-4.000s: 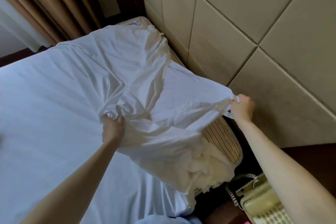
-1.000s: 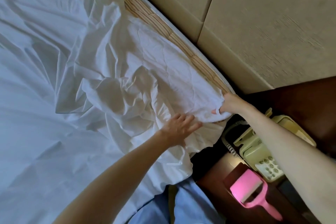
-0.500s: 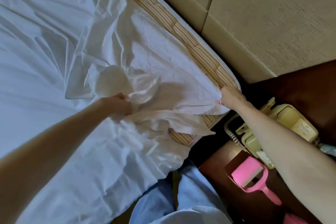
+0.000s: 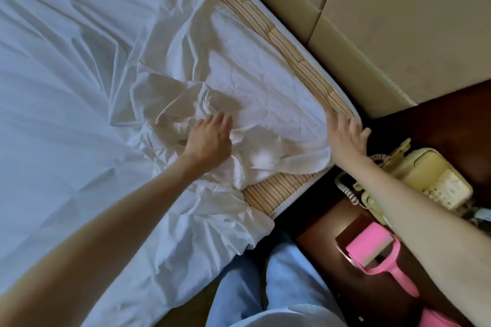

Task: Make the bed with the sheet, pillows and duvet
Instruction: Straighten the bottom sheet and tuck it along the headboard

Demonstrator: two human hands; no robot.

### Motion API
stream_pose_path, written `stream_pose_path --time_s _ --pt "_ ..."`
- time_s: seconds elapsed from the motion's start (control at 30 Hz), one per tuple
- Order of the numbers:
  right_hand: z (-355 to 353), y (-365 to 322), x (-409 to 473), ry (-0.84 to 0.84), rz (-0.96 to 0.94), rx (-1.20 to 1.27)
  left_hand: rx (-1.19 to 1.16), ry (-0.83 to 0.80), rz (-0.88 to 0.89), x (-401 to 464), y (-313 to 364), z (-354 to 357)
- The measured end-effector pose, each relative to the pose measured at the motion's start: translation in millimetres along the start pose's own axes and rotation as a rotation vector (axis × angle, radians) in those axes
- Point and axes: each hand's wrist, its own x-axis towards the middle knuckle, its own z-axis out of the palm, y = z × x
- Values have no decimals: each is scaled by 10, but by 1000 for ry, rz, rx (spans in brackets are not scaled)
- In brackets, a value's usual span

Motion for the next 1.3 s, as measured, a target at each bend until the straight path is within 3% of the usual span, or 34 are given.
stream_pose_path --time_s 0.07,0.13,0.17,0.23,0.33,0.47,0.6,0.7,0.8,0.9,1.0,1.1,1.2,1.3 --pt "117 -104 -140 37 -192 -138 -9 111 370 -61 361 232" --pt "175 -189 -221 7 -418 -115 121 -140 601 -153 538 449" --pt "191 -241 -270 -35 -488 -74 269 -293 628 -215 534 530" --pt "269 -376 -402 -87 -549 22 452 -412 625 -357 447 678" --pt "383 -563 -546 -7 -611 10 381 -399 563 -540 193 742" --pt "506 -690 -600 -19 -658 -56 62 -722 277 -697 -150 597" --pt "517 -469 -518 133 -861 -99 149 -987 71 -810 -281 422" --pt "582 -118 -287 194 -959 -269 380 -943 -19 -897 -377 344" --pt "612 110 -242 177 -954 -386 548 -729 -201 -989 -325 336" --pt "489 26 -428 99 -842 -452 537 -539 -240 -997 -240 381" --pt "456 -49 -533 -25 -709 -516 333 -403 -85 -1036 -157 568" --pt "440 -58 -507 -42 -735 -513 291 -452 130 -1052 297 754" --pt "429 -26 -499 -85 -743 -313 330 -542 0 -1103 767 1107" --pt "337 61 -413 -95 -619 -21 350 -577 -121 -1184 990 1355"
